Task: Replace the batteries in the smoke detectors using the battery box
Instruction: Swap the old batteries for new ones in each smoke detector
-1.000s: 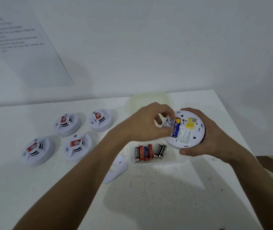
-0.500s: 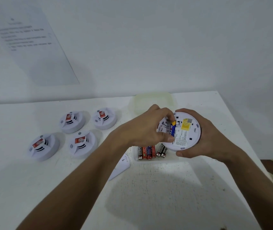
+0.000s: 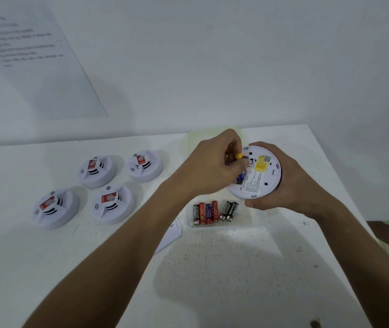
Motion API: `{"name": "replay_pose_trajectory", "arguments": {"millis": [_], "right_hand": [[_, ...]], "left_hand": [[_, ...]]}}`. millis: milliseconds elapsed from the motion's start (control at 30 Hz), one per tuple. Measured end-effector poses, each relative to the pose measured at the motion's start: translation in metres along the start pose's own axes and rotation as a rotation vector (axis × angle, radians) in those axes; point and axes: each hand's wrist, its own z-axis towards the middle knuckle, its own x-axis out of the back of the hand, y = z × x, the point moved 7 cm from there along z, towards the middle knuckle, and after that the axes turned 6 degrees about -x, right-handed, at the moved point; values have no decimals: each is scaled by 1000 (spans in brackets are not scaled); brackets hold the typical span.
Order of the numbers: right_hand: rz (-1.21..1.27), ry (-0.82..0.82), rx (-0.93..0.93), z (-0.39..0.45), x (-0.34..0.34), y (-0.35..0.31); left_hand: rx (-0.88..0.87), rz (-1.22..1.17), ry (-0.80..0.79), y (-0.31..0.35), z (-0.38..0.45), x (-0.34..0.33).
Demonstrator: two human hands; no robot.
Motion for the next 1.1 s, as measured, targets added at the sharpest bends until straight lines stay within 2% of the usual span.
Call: {"name": "replay_pose_trajectory", "arguments": {"millis": [67, 133, 200, 267, 333, 567, 667, 767, 900, 1000, 1033, 1100], "right_hand": [[-14, 23, -13, -2, 5, 3], [-28, 59, -44, -6, 13, 9], [-28, 85, -79, -13, 23, 18], [-51, 99, -103, -20, 31, 24], [-72, 117, -118, -26, 37, 28], [-63, 128, -145, -34, 41, 37], [-48, 125, -154, -34, 40, 38], [-36, 124, -151, -33, 39, 38], [-15, 119, -145, -32, 37, 36], [-14, 115, -142, -34, 35, 35], [-12, 115, -144, -36, 35, 36], [-10, 116, -145, -39, 34, 36]], "left_hand": [[87, -130, 45, -11, 6, 0], [182, -251, 183, -30, 12, 6], [259, -257, 287, -53, 18, 9], [345, -181, 207, -74, 24, -1], [394, -31, 21, -89, 30, -19], [384, 283, -268, -111, 47, -55], [369, 370, -259, -117, 48, -57], [380, 373, -178, -120, 42, -48], [379, 297, -50, -111, 28, -31], [314, 235, 58, -85, 10, -24], [288, 215, 64, -78, 3, -26], [261, 213, -37, -67, -10, -38]]}}
